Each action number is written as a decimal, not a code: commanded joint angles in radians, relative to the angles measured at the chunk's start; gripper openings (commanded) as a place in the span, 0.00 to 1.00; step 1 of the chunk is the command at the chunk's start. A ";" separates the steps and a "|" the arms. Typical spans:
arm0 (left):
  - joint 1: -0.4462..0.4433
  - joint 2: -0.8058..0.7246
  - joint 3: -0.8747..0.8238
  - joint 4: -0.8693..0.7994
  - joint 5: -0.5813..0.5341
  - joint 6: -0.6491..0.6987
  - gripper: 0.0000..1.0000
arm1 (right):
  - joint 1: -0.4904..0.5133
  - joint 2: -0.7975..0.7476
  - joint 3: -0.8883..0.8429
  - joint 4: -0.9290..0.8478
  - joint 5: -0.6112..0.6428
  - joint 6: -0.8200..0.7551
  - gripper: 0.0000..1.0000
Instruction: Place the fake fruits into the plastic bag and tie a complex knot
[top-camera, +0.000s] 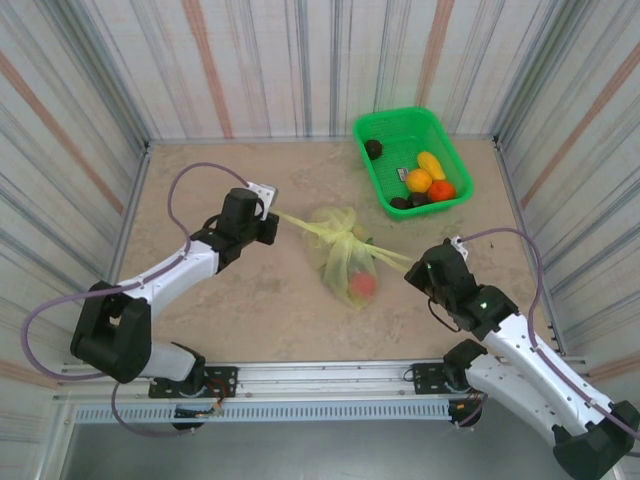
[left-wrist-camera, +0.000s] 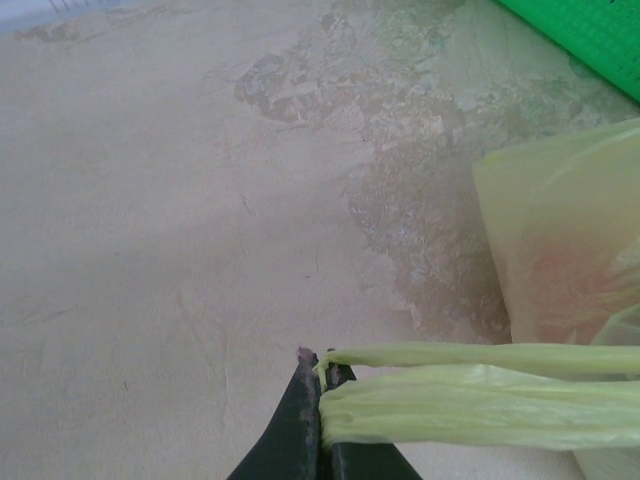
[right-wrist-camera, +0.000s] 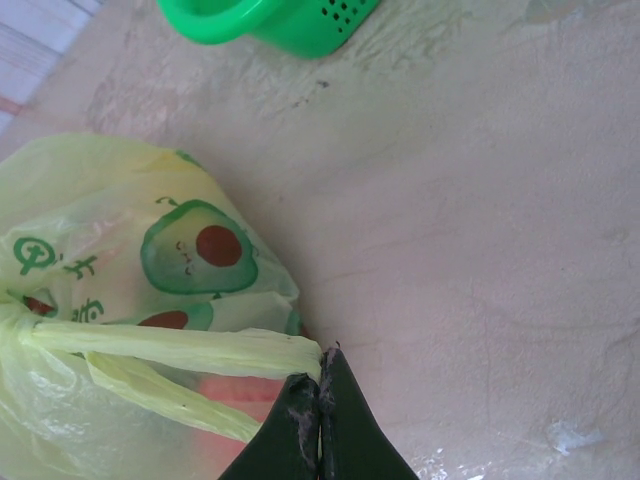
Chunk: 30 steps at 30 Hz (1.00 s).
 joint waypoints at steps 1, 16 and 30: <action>0.066 -0.042 -0.003 -0.026 -0.207 -0.047 0.00 | -0.039 -0.005 -0.019 -0.153 0.138 0.042 0.00; 0.007 -0.168 0.017 -0.139 0.015 -0.140 0.69 | -0.038 0.058 0.090 0.078 -0.131 -0.178 0.62; 0.000 -0.711 -0.202 0.013 -0.480 -0.035 0.99 | -0.041 -0.076 0.275 0.055 0.201 -0.647 0.99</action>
